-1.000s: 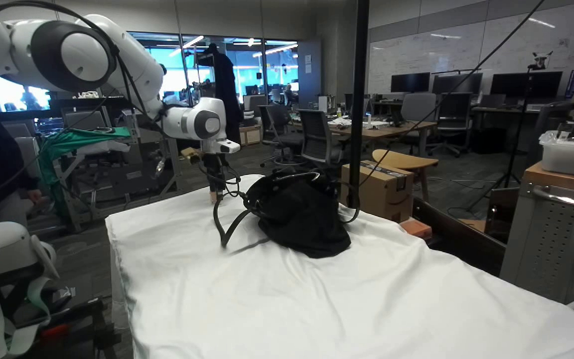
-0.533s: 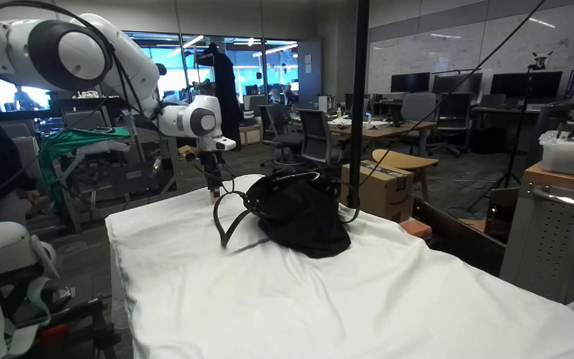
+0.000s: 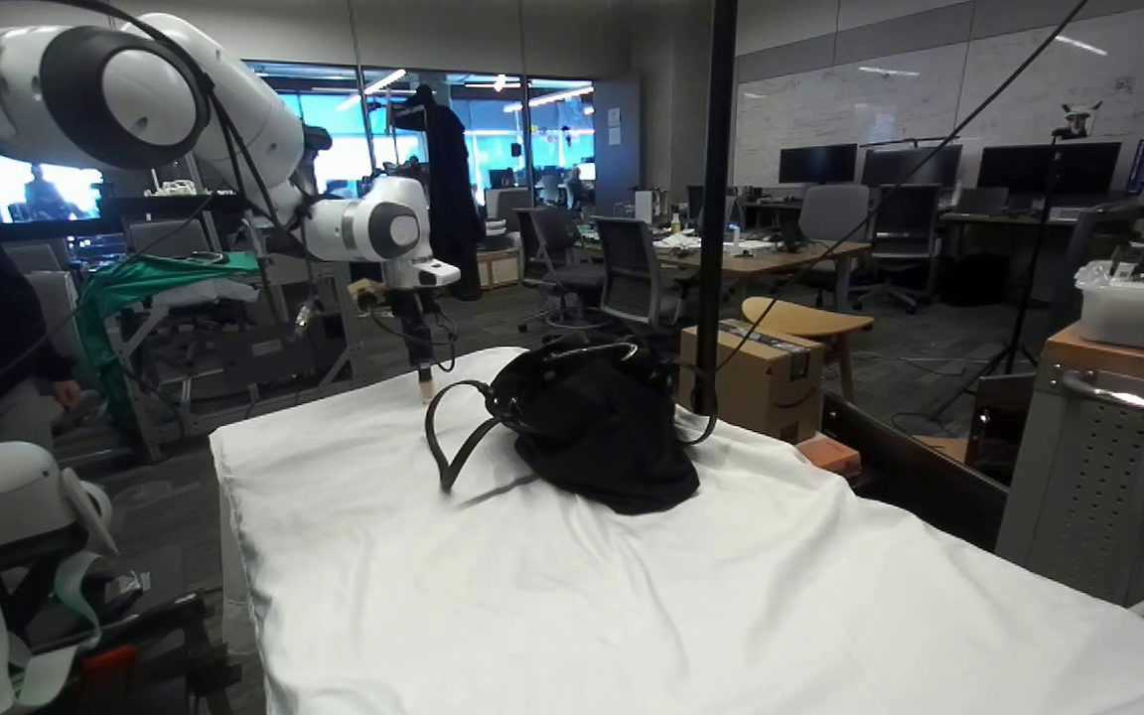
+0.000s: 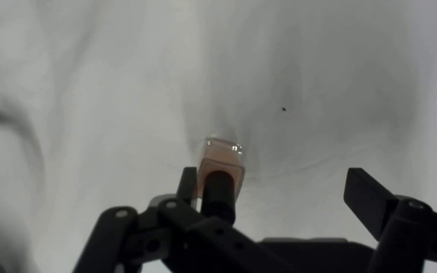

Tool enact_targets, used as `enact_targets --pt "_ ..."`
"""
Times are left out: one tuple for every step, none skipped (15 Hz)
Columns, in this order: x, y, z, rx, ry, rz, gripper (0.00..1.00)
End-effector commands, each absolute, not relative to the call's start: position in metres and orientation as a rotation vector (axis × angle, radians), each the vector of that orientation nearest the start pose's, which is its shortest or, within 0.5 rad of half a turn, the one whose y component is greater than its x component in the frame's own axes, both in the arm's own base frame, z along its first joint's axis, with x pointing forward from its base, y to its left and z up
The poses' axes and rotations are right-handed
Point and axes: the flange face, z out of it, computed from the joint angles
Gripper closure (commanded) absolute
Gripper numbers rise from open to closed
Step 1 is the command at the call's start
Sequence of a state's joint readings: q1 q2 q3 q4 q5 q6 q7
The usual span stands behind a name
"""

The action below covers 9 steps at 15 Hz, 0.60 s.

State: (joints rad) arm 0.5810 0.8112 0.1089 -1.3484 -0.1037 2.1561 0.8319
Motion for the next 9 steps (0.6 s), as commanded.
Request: enact_targets --pt "0.575 0.454 0.256 -3.156 0.238 -0.057 0.0" --pt "0.573 0.454 0.256 -3.155 0.246 -0.061 0.0" --pt "0.571 0.455 0.255 -3.155 0.257 -0.063 0.0" --pt "0.569 0.455 0.254 -3.154 0.266 -0.063 0.0" --pt "0.567 0.454 0.253 -3.154 0.277 -0.061 0.0" --pt "0.565 0.453 0.251 -3.152 0.287 -0.06 0.0" --pt "0.563 0.452 0.249 -3.15 0.298 -0.058 0.0" --pt "0.561 0.451 0.248 -3.146 0.306 -0.056 0.0" --pt "0.559 0.45 0.246 -3.145 0.308 -0.059 0.0"
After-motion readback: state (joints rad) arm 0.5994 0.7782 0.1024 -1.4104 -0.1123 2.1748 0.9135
